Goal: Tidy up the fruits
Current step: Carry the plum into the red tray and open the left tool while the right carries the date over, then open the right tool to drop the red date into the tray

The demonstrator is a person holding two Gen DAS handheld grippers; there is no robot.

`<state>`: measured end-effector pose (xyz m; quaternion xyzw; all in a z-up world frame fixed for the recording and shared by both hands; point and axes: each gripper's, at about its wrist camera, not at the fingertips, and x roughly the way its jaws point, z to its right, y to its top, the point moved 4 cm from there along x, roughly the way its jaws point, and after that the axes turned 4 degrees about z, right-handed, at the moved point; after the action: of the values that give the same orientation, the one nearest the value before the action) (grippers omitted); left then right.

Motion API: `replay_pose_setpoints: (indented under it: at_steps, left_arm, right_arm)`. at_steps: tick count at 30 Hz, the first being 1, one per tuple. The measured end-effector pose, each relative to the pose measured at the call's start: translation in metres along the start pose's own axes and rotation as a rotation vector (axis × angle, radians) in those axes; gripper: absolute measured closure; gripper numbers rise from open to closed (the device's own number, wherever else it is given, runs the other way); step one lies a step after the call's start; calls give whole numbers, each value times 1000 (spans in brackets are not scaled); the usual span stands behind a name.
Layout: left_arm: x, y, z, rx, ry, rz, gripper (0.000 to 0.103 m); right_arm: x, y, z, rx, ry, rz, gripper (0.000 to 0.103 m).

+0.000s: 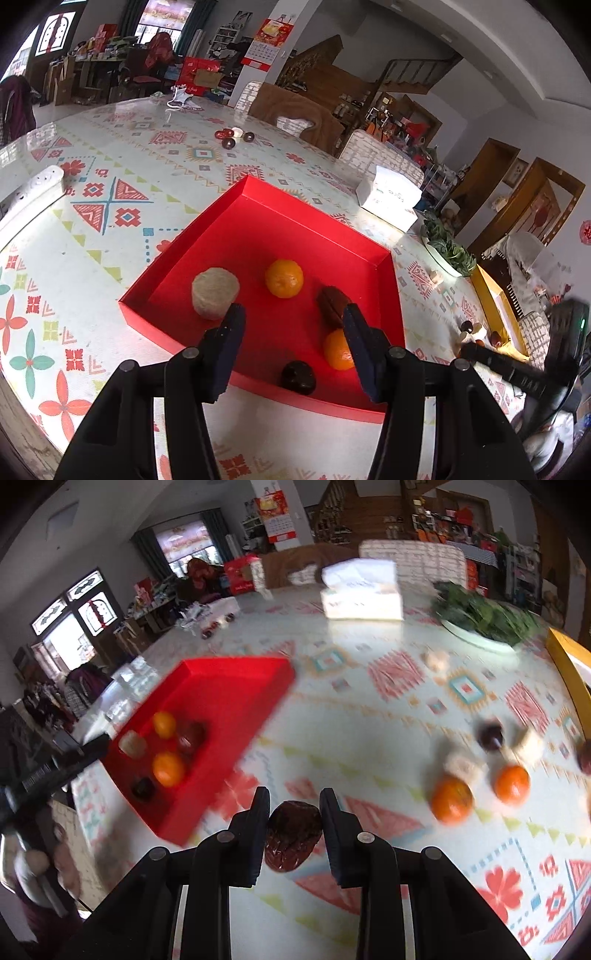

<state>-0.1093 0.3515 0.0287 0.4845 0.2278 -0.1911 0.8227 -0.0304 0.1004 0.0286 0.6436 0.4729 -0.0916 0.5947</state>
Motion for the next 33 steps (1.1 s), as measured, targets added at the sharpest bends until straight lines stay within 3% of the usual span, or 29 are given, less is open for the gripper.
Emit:
replay_pose_setpoints:
  at_steps: [7,18,21,25,33]
  left_arm:
    - [-1,3,-19,-30,-8,-7,49]
    - [-7,11,-39,-55,-4,0,44]
    - [-7,12,-40,-60,-8,-1,43]
    - [-14,14,-32,-47,-21,13,39]
    - [-24,11,7,25,-64,25,37]
  right_arm:
    - [48,47,-51,-50,64,-27,72]
    - [125,65,-92,-113,42,-103,72]
    - [120,69,-91,-105,39,-78,71]
    - [98,74,-81,-90,22,-30,63]
    - [12,65,-2,18,-50,90,58]
